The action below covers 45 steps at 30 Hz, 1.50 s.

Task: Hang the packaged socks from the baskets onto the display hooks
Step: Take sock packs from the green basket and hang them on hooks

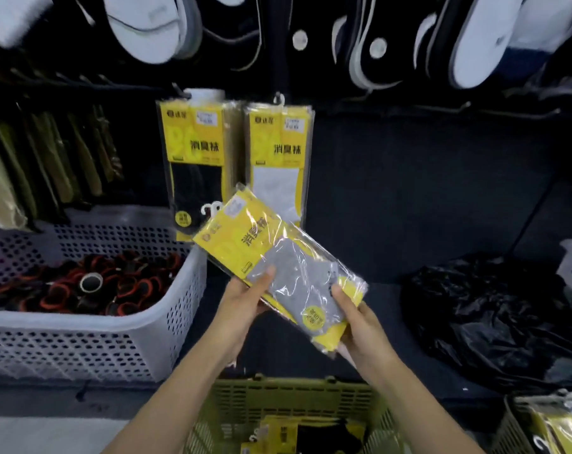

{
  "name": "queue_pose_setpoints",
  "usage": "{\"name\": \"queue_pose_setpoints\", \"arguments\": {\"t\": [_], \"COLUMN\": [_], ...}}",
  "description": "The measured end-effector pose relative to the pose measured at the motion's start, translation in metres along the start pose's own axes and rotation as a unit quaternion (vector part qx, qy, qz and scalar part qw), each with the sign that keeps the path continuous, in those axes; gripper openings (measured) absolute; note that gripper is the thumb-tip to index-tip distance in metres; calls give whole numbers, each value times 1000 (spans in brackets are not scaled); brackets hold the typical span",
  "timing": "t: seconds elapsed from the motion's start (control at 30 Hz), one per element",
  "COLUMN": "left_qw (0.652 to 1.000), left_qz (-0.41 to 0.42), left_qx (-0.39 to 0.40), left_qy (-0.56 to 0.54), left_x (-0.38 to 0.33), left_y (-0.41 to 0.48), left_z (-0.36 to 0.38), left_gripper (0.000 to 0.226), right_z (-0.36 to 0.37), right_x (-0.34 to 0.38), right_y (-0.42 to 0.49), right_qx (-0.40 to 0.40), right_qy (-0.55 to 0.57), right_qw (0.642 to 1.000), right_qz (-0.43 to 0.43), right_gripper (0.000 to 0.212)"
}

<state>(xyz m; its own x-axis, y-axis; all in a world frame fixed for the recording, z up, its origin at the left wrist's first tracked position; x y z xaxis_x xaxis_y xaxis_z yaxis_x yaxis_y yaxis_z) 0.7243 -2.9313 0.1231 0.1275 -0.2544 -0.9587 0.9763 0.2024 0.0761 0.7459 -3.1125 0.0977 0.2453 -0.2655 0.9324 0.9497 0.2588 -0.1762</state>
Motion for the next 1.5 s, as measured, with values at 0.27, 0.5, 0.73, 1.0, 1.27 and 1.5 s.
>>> {"name": "queue_pose_setpoints", "arguments": {"t": [0.27,0.5,0.73,1.0,1.27,1.5], "left_qw": [976,986,958,917,916,928], "left_qz": [130,109,178,296,292,282], "left_qx": [-42,-16,-97,-166,-189,-184], "left_qy": [172,127,203,210,202,163], "left_x": [-75,-81,-101,-125,-129,-127], "left_y": [35,46,64,68,68,72], "left_z": [-12,-15,-47,-85,-92,-90], "left_gripper": [32,51,55,62,53,57], "right_z": [50,99,100,98,115,115], "right_x": [98,132,136,165,167,170], "right_y": [28,48,66,99,153,188], "right_qx": [-23,-1,3,-49,-117,-275], "right_qy": [-152,-88,-43,-51,-117,-191], "right_qw": [959,955,972,964,950,916], "right_qz": [-240,-283,-233,-256,-265,-221], "right_gripper": [55,32,16,11,10,21]}}
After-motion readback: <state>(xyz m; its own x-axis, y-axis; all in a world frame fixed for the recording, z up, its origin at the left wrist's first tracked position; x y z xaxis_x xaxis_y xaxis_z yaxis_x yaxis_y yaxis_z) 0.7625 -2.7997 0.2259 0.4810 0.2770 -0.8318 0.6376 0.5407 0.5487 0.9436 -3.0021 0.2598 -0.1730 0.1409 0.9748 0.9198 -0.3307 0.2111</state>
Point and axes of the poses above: each hand's wrist, its own y-axis towards the middle knuckle, its own z-axis out of the palm, x = y × z, the point moved 1 cm from there along y, towards the middle knuckle, and after that the axes turned 2 degrees about z, right-handed, at the moved point
